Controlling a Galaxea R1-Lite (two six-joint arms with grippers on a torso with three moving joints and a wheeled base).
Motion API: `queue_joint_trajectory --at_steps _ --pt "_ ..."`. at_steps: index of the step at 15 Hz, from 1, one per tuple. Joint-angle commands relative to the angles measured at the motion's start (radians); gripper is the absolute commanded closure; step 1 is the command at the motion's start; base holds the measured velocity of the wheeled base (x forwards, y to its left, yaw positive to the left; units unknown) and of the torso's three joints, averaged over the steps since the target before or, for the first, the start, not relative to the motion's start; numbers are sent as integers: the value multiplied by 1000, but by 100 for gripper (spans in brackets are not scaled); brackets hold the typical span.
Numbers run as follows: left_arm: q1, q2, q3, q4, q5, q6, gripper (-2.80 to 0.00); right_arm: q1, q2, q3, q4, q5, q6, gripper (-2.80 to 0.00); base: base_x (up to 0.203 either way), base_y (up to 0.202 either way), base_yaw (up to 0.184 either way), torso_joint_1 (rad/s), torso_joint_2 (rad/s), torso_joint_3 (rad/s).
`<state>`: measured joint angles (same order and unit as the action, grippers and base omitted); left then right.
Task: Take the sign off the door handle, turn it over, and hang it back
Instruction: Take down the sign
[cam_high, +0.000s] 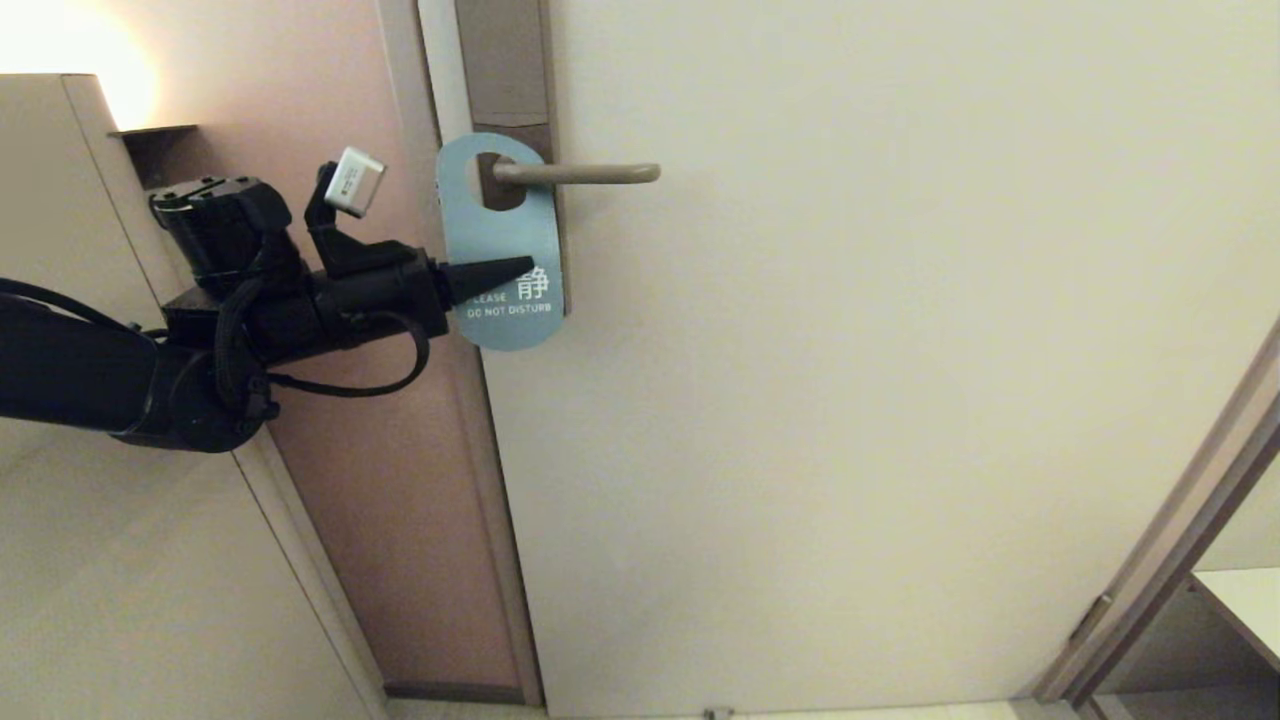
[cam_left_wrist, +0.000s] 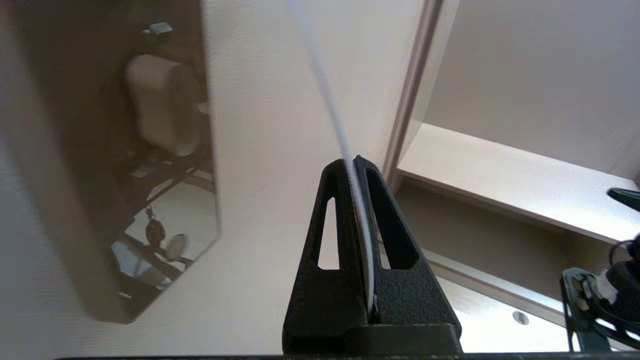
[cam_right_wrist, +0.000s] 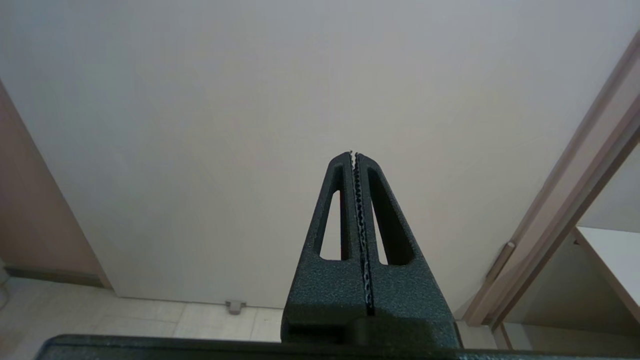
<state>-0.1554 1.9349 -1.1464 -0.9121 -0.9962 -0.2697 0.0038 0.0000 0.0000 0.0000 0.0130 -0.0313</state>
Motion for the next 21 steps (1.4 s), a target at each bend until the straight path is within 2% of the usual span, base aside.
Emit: queue_joint_trajectory --at_steps 1,6,16,19,21 --pt "3 9 -7 -5 -3 -2 0 1 2 0 0 1 -1 0 0 0 0 0 0 0" --pt "5 33 -75 1 -2 -3 0 1 2 0 0 1 -1 0 0 0 0 0 0 0" --pt "-3 -6 -72 -1 7 -1 0 -1 2 0 0 1 -1 0 0 0 0 0 0 0" --pt "-4 -8 -67 5 30 47 0 -1 2 0 0 1 -1 0 0 0 0 0 0 0" --pt "-6 -8 -65 7 33 57 0 1 2 0 0 1 -1 0 0 0 0 0 0 0"
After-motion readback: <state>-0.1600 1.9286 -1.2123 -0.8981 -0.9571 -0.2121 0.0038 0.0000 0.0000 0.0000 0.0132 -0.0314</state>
